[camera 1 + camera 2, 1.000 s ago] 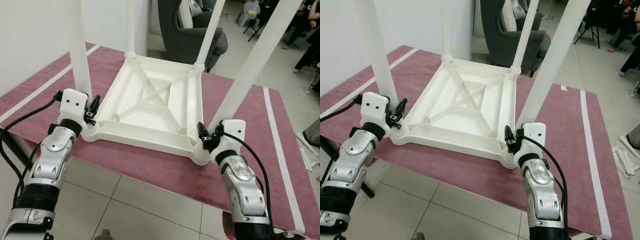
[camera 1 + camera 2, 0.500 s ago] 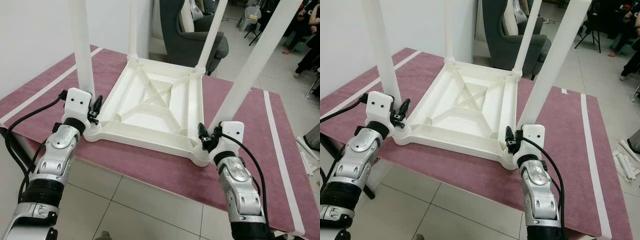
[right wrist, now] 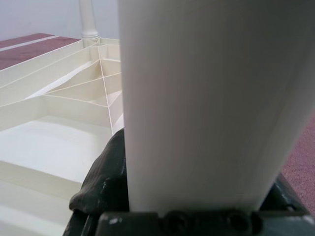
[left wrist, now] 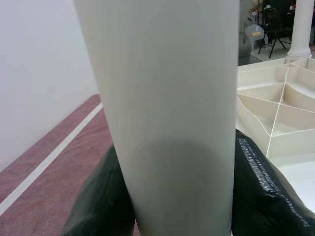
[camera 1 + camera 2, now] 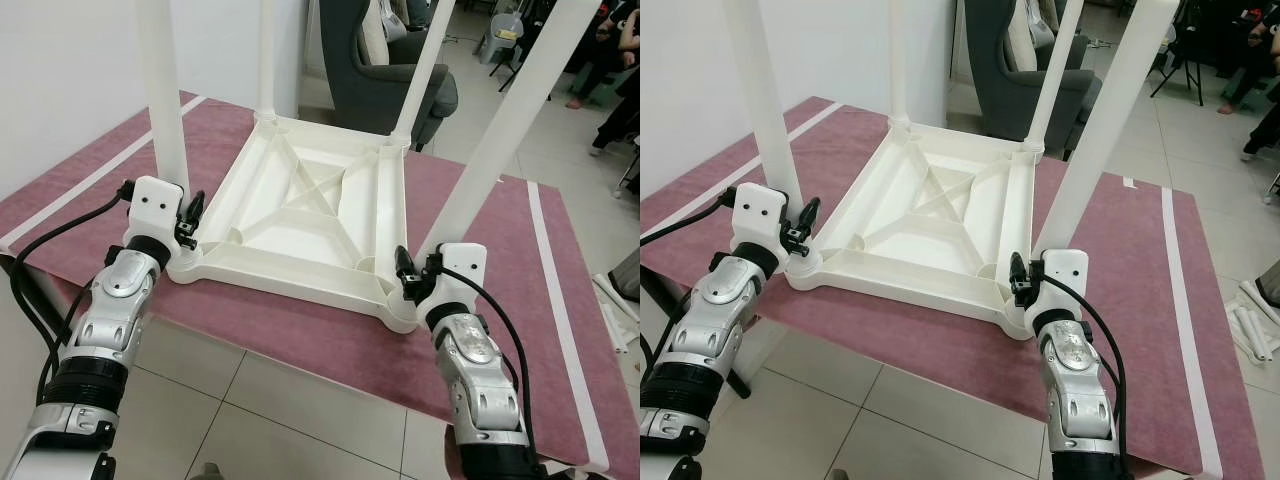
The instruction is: Building children table
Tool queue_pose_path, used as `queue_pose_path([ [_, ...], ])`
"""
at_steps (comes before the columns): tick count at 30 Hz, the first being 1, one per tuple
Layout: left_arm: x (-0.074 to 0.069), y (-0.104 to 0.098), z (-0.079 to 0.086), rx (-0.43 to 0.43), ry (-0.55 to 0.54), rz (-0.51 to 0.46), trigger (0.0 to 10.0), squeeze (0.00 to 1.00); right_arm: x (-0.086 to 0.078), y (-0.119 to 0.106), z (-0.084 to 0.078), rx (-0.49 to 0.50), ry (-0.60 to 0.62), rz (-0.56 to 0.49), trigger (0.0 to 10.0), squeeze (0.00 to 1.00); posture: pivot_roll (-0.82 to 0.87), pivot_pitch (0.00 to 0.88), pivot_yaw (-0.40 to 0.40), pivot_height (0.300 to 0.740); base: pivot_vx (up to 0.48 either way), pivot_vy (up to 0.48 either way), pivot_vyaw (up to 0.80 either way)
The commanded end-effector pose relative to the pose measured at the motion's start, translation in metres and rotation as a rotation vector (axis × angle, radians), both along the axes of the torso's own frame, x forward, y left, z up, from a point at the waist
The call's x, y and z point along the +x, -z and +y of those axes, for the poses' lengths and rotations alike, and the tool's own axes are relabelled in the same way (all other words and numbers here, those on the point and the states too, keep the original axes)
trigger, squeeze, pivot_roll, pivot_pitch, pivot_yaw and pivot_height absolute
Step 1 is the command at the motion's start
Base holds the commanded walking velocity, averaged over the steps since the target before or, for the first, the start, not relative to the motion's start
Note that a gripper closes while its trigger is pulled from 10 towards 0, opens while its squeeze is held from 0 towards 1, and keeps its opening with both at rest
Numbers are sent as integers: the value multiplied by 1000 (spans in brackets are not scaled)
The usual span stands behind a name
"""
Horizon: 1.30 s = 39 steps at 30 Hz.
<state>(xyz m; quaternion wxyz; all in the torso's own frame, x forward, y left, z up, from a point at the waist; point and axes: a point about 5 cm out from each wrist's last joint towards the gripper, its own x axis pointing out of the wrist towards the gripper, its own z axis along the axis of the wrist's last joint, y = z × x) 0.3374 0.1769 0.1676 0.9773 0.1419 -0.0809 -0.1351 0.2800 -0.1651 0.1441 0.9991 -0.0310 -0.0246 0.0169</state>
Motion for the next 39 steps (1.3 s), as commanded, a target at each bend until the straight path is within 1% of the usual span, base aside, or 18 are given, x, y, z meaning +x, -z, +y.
queue_pose_path([
  [1, -1, 16, -22, 206, 70, 29, 10000, 0, 3, 1, 18, -29, -68, 0, 10000, 0, 98, 0, -17, 740, 0, 0, 0],
  [10, -1, 18, -24, 197, 62, 29, 10000, 0, 4, 1, 17, -29, -66, -7, 10000, 0, 98, 0, -18, 740, 0, 0, 0],
  [39, -1, 17, -23, 194, 57, 29, 10000, 0, 5, 0, 19, -35, -71, -9, 10000, 0, 103, 0, -20, 740, 0, 0, 0],
])
